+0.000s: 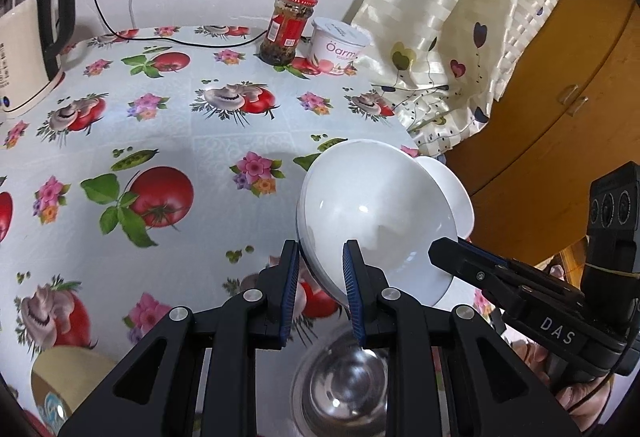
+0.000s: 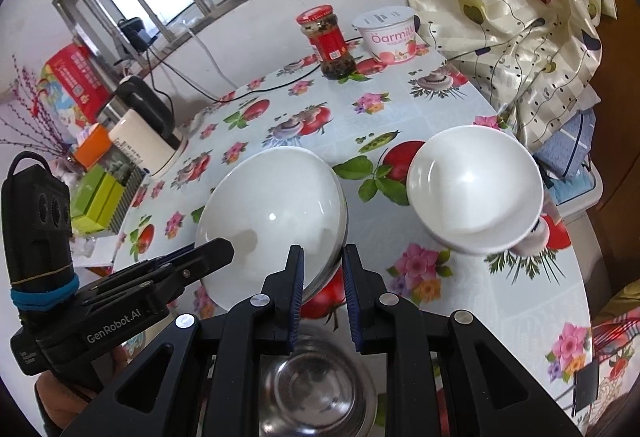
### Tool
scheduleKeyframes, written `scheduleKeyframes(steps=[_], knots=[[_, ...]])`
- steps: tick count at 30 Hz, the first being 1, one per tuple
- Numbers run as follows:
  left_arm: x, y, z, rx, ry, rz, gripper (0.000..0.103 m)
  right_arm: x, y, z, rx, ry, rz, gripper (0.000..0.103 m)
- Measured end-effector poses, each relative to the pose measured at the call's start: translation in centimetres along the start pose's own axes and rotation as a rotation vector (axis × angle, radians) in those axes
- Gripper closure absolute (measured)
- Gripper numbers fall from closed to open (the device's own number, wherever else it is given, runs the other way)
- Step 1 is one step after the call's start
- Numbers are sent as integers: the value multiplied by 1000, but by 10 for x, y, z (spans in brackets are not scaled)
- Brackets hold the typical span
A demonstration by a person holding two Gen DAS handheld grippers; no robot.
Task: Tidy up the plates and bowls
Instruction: 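Carry the white bowl and lower it into the steel bowl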
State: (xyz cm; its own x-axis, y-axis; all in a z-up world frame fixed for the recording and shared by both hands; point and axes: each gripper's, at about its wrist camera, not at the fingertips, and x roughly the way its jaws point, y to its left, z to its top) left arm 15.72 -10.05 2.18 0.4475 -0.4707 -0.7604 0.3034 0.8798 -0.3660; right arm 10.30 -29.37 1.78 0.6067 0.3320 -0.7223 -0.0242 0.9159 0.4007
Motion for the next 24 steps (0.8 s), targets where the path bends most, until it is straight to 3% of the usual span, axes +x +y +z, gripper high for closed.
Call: scheduleKeyframes(steps=[8, 24], knots=[[-25, -9, -24, 17, -12, 2, 79, -25, 11, -22, -18, -8, 9, 84], [-31, -16, -81, 16, 67, 8, 79, -33, 8, -83, -8, 103, -19, 84]])
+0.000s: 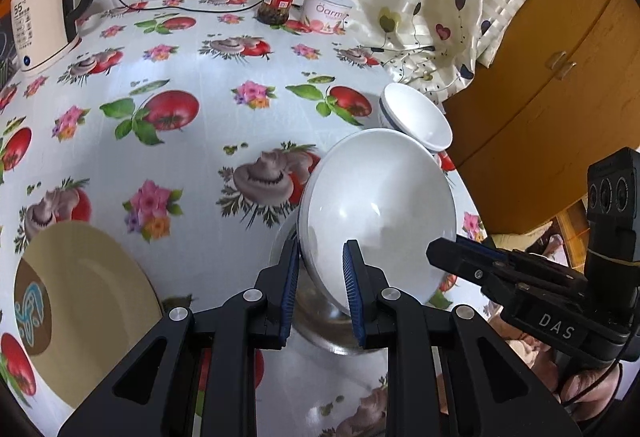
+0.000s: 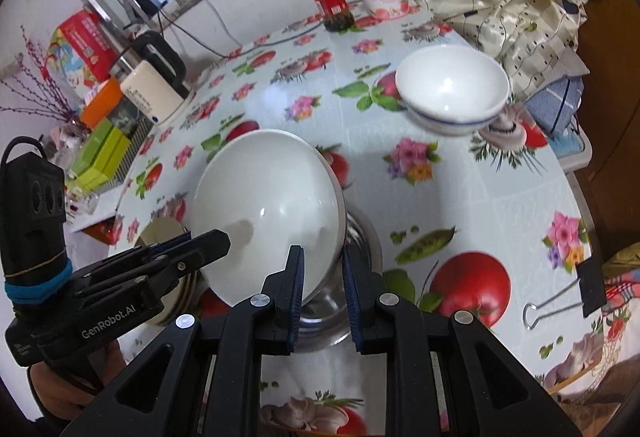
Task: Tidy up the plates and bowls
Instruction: 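Carry the white bowl and lower it into the steel bowl, then open both grippers and release the white bowl in the steel bowl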
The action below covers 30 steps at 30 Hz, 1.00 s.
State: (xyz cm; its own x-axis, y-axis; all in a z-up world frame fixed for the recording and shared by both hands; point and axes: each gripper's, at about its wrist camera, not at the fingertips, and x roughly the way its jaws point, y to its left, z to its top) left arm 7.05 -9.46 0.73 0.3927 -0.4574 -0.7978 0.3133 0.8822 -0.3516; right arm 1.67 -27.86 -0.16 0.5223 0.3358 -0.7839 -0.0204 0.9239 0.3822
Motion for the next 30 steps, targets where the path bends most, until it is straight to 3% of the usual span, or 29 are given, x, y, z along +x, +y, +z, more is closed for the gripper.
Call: scheduleKeyframes(steps=[14, 26, 30], knots=[[15, 7, -20, -22, 93, -28, 79, 8, -6, -17, 7, 74, 5, 81], [1, 10, -14, -18, 29, -57, 77, 4, -15, -11, 23, 51, 12, 80], [-5, 11, -10, -20, -2, -62, 77, -7, -18, -8, 21, 8, 19, 67]])
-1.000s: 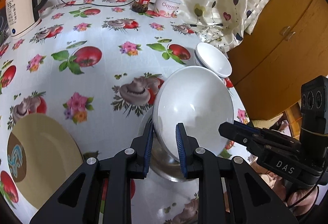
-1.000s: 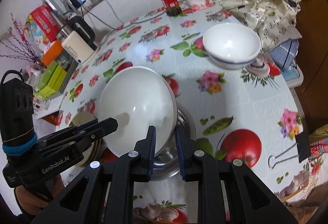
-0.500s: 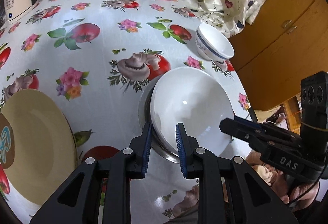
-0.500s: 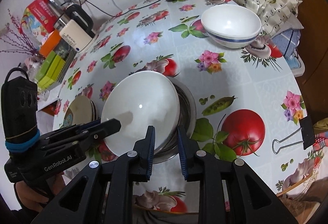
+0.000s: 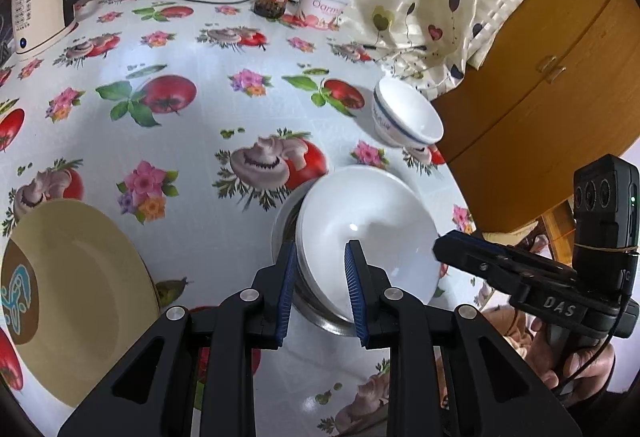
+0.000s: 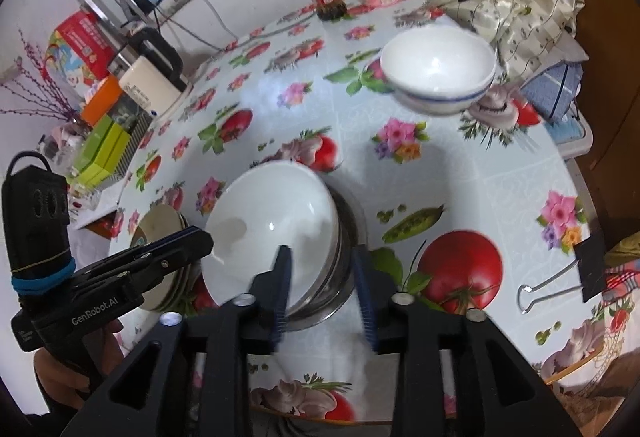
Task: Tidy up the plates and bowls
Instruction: 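Open both grippers and release the white bowl in the steel bowl, then move both grippers to the second white bowl and grip its rim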
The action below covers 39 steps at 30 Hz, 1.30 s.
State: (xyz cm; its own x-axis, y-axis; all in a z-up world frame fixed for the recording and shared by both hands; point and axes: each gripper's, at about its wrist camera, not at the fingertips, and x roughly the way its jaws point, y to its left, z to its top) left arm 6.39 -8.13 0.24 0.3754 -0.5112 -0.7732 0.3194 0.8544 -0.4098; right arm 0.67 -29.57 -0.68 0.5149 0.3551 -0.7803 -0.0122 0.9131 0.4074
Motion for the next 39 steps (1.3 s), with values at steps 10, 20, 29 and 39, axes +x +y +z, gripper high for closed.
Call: scheduleKeyframes(steps=[10, 20, 29, 39], knots=[[-4, -2, 11, 12, -37, -5, 70, -13, -17, 14, 38, -63, -18, 66], [-1, 0, 16, 11, -45, 4, 61, -10, -22, 18, 41, -63, -30, 63], [4, -8, 32, 53, -41, 30, 61, -15, -42, 27, 65, -89, -63, 62], [25, -32, 60, 134, -7, 35, 61, -17, -63, 41, 85, -109, -103, 61]])
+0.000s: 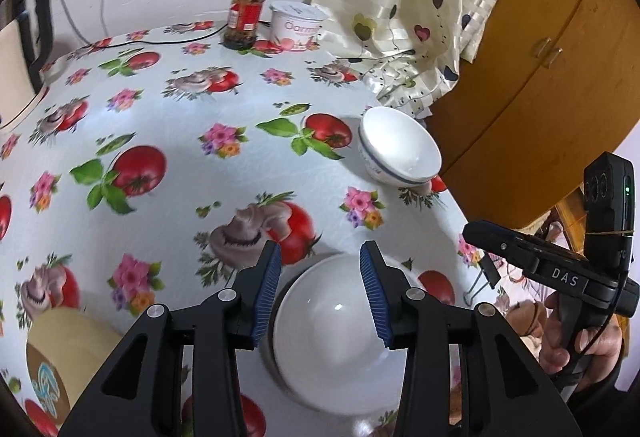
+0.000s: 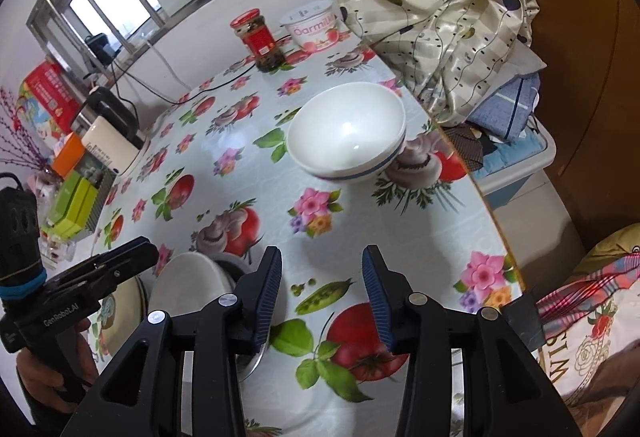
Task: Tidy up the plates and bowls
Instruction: 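Move both grippers to the second white bowl and grip its rim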
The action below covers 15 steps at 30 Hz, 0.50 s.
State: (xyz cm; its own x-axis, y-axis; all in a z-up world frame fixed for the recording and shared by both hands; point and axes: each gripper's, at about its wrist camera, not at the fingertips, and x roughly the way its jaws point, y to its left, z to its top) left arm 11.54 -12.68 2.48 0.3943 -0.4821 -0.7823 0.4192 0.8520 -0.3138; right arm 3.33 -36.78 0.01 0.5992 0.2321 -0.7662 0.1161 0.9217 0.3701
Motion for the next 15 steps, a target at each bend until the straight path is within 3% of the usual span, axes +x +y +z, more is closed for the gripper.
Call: scheduleKeyframes(steps=[15], knots=[[33, -23, 53, 52, 30, -37, 61, 10, -21, 25, 28, -39, -22, 61]])
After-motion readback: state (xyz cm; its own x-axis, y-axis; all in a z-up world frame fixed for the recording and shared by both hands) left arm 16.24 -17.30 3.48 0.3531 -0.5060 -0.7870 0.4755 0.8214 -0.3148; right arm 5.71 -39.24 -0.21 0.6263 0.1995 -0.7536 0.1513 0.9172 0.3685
